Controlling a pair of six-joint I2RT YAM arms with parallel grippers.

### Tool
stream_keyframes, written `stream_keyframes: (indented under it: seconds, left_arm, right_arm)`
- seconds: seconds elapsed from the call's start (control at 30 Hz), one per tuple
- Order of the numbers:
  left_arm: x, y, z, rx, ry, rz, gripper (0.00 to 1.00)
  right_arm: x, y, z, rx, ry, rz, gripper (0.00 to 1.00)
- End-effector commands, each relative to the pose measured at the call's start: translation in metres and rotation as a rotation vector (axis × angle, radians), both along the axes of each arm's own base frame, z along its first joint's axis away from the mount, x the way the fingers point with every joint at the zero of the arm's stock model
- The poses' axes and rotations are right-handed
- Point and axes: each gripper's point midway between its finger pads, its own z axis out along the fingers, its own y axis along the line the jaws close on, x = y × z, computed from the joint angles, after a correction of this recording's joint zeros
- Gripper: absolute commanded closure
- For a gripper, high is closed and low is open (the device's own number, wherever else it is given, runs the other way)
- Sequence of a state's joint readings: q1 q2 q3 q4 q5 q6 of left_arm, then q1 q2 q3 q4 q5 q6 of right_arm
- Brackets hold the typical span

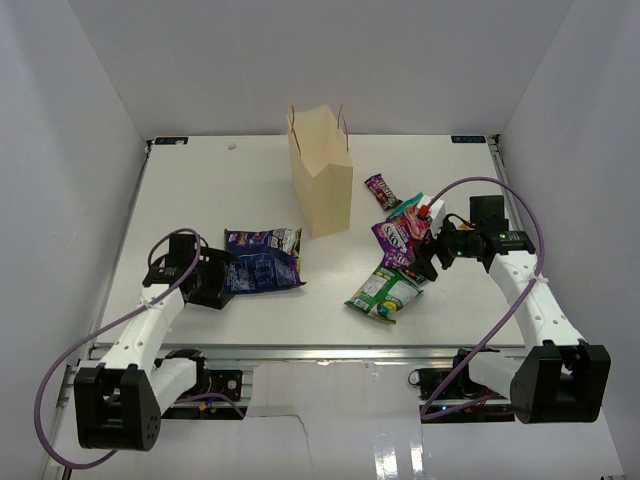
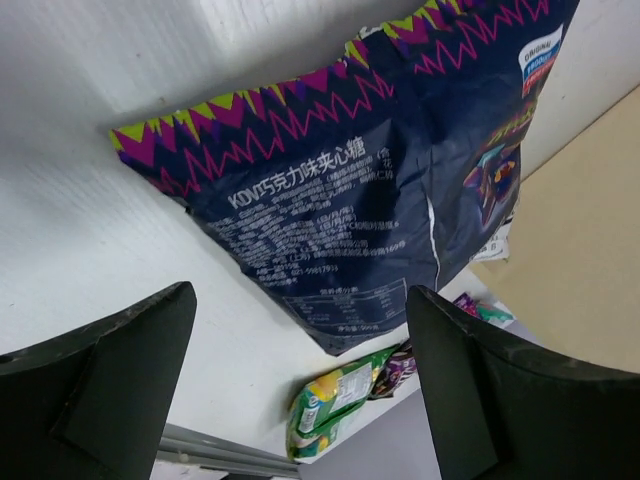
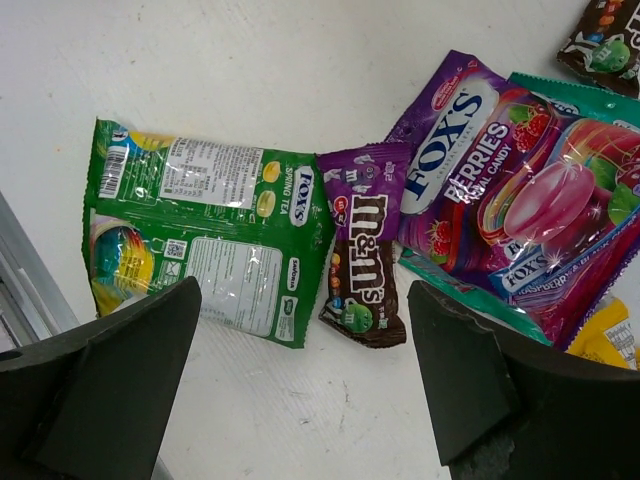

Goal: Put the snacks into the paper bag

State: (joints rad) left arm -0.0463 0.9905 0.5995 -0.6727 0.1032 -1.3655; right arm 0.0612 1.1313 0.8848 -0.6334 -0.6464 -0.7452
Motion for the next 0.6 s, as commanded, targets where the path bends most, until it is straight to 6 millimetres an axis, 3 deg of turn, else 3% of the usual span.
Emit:
stream_keyframes:
  seconds: [0.0,0.13,0.4,0.53,0.57]
  left_arm:
    - [0.026,-0.01,0.014,-0.106,-0.049,0.074,0.04]
    - [0.039,-0.023,0.001,-0.093,0.029,0.019,0.04]
    - [0.042,-0.043,-0.033,-0.056,0.122,-0.011,0.06]
    - [0.029,-0.041,-0.049,-0.048,0.149,-0.015,0.34]
    - [0.024,-0.039,-0.054,-0.047,0.14,-0.015,0.46]
  right_arm:
    - [-0.007,0.009,0.003,0.042,-0.005,0.06,0.1]
    - [-0.01,0.009,-0.002,0.045,0.005,0.063,0.1]
    - [-0.011,0.007,-0.009,0.026,0.004,0.066,0.1]
    - [-0.014,0.008,-0.013,0.031,0.01,0.076,0.1]
    - [-0.015,0.008,-0.014,0.03,0.012,0.077,0.1]
